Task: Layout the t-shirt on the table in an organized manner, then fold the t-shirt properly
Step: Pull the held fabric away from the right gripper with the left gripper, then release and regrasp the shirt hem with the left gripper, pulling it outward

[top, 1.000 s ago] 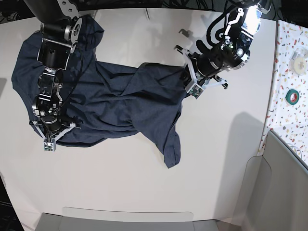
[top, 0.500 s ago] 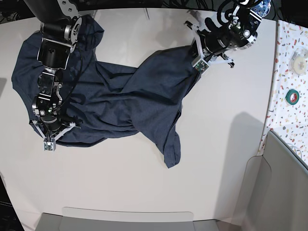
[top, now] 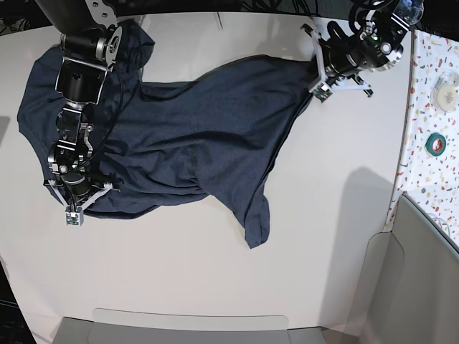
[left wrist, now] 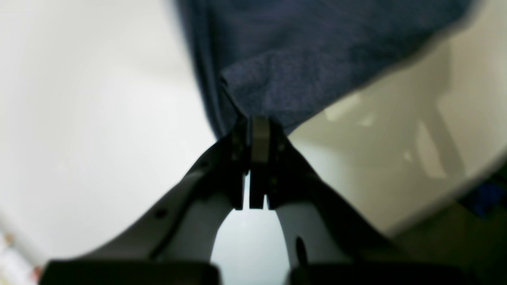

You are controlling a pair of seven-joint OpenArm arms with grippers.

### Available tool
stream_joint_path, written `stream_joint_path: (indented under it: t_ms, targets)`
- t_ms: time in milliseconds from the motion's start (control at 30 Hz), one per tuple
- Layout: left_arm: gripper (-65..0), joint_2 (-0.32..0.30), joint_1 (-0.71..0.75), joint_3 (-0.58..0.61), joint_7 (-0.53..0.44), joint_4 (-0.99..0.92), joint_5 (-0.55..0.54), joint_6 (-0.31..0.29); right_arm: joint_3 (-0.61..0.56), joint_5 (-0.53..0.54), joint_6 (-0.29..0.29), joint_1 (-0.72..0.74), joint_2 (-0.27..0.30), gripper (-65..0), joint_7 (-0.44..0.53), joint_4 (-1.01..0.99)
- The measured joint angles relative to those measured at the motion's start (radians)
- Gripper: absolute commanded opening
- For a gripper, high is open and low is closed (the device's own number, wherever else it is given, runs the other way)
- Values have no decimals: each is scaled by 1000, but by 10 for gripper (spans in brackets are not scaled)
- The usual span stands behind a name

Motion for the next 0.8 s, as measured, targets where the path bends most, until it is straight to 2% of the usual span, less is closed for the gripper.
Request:
stream_joint_path:
  t_ms: [100, 167, 300, 400, 567, 800]
  targets:
    - [-650, -6, -3, -105, 5, -3, 3, 5, -1, 3, 10, 12, 9, -650, -18, -5]
    - [-649, -6, -3, -151, 51, -3, 3, 5, -1, 2, 12, 24, 19, -650, -40, -11]
    - [-646, -6, -19, -164, 95, -5, 2, 4, 0, -7, 11, 45, 34, -650, -77, -17]
    - [-600, -3, -28, -164, 95, -5, 2, 4, -1, -17, 8, 53, 34, -650, -90, -16]
    - [-463, 0, -12, -164, 95, -3, 2, 5, 2, -18, 8, 54, 32, -650, -106, 1]
    - [-462, 0, 3, -166, 95, -3, -2, 4, 9, -33, 8, 9, 31, -650, -251, 176]
